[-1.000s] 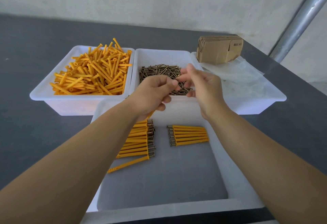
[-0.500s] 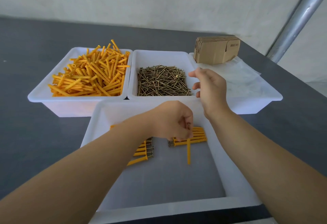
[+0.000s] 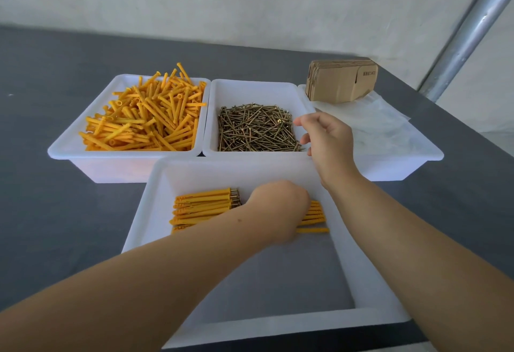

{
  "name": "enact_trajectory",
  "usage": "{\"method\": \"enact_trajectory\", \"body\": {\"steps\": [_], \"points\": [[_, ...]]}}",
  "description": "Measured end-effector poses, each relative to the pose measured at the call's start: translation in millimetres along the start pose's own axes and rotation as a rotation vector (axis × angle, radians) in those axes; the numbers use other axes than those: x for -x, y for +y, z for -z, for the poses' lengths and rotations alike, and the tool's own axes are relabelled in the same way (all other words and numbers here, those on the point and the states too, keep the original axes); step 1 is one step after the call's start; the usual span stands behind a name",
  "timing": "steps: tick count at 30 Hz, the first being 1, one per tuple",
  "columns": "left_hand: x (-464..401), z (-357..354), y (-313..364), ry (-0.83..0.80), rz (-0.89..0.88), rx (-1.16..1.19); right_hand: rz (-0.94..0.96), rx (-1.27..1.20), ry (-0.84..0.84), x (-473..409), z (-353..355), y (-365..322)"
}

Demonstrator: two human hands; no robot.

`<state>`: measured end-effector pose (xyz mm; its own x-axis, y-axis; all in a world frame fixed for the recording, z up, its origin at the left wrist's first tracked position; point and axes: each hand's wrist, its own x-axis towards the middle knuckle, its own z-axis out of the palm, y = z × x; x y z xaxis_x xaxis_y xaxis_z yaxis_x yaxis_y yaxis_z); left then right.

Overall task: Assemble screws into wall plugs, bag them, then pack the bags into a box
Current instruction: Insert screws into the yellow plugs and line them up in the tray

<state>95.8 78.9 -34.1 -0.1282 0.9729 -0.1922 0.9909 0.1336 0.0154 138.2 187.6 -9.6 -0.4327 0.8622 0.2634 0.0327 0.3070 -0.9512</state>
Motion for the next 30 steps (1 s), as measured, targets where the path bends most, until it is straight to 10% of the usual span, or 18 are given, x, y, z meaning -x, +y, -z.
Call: {"method": "enact_trajectory", "body": {"steps": [10, 18, 22, 30], "points": [[-6, 4, -11, 0.061, -0.016, 0.116, 0.113, 0.173, -0.002, -7, -2, 4], [12, 38, -96, 0.914, 0.417, 0.343, 0.125, 0.746, -0.296, -24, -9, 9], [14, 28, -137, 0.566, 0.84, 0.352, -0.008, 1.048, -0.679, -34, -25, -7], [7, 18, -149, 0.349, 0.964, 0.377, -0.115, 1.299, -0.874, -51, -41, -12]]}}
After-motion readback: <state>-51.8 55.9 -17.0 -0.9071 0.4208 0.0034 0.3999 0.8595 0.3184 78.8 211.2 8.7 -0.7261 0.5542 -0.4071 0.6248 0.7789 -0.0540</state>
